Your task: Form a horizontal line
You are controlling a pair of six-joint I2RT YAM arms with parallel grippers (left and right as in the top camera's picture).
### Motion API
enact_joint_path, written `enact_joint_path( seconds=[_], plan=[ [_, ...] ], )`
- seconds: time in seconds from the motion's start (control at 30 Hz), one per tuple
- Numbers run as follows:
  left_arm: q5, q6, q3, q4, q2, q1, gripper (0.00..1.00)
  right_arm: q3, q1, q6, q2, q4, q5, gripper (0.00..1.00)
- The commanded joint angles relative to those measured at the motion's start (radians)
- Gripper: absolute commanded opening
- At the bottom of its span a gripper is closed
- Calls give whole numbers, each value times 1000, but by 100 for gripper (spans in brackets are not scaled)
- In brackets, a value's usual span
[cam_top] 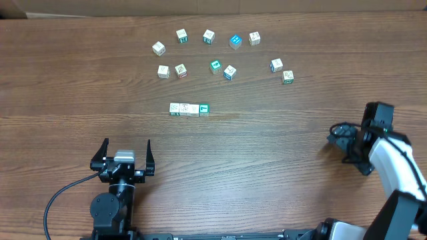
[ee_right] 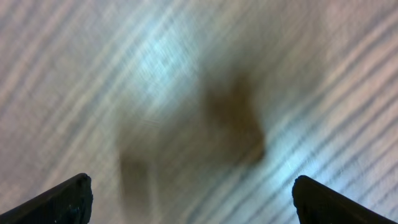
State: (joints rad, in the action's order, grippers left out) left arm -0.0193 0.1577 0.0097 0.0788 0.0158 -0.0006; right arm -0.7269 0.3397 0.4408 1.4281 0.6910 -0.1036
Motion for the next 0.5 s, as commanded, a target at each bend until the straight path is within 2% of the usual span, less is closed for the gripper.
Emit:
enact_joint_path(
  seconds=[0.0, 0.23, 0.47],
  plan=[
    [-6, 19, -5, -4, -11, 1, 99, 89, 0, -1, -69, -26, 1, 100],
    [-6, 19, -5, -4, -11, 1, 100, 287, -53, -1, -204, -40, 1, 100],
    [-6, 19, -5, -4, -11, 1, 99, 404, -186, -1, -325, -100, -7, 100]
  ],
)
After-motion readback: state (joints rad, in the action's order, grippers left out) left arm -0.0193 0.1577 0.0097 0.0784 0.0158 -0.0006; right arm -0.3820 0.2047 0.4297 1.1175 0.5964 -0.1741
